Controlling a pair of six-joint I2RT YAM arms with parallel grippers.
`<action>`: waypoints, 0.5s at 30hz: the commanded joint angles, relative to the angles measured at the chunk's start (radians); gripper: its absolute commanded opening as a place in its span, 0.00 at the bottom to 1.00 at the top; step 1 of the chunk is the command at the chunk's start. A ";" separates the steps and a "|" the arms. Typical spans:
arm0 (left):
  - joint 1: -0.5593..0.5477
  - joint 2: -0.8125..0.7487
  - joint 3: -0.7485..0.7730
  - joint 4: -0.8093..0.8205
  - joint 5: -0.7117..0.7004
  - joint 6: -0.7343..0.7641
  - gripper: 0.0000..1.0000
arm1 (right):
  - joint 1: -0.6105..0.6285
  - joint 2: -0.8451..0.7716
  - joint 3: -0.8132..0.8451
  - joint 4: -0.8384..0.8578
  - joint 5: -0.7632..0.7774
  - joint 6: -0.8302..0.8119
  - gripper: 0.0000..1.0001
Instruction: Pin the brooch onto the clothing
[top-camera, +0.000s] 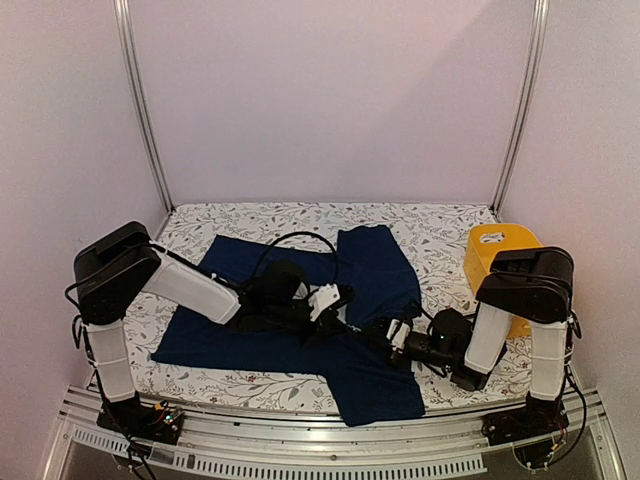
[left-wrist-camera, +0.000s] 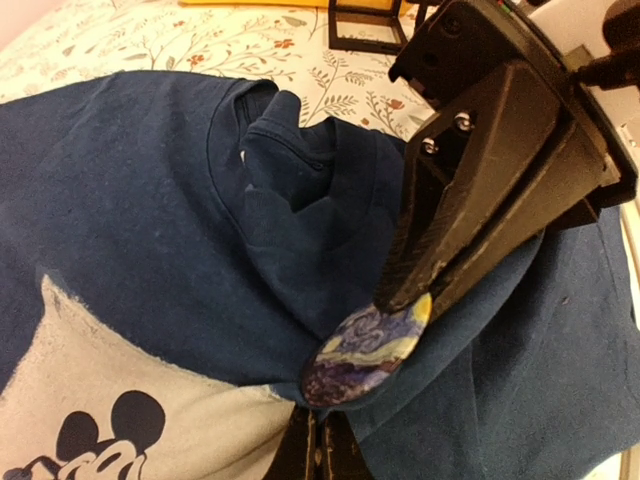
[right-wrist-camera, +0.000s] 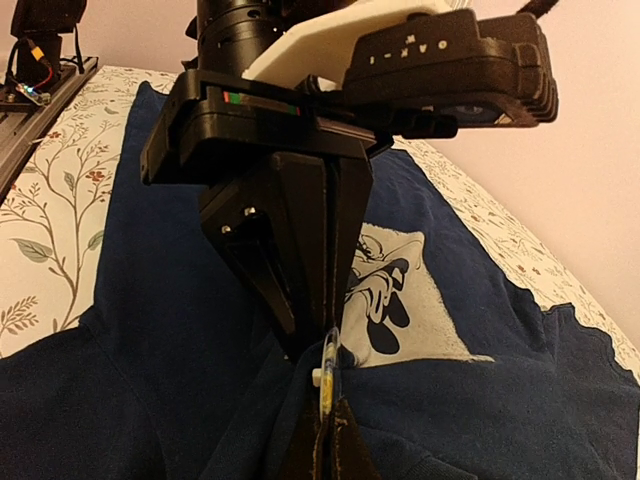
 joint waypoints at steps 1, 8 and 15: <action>-0.010 0.017 0.033 0.027 -0.002 -0.003 0.00 | 0.002 -0.032 0.010 0.163 -0.082 0.067 0.00; -0.014 0.032 0.043 0.034 -0.001 0.000 0.03 | -0.008 -0.059 0.014 0.137 -0.099 0.080 0.00; -0.017 0.008 0.028 0.016 -0.015 0.007 0.25 | -0.028 -0.061 0.006 0.138 -0.106 0.098 0.00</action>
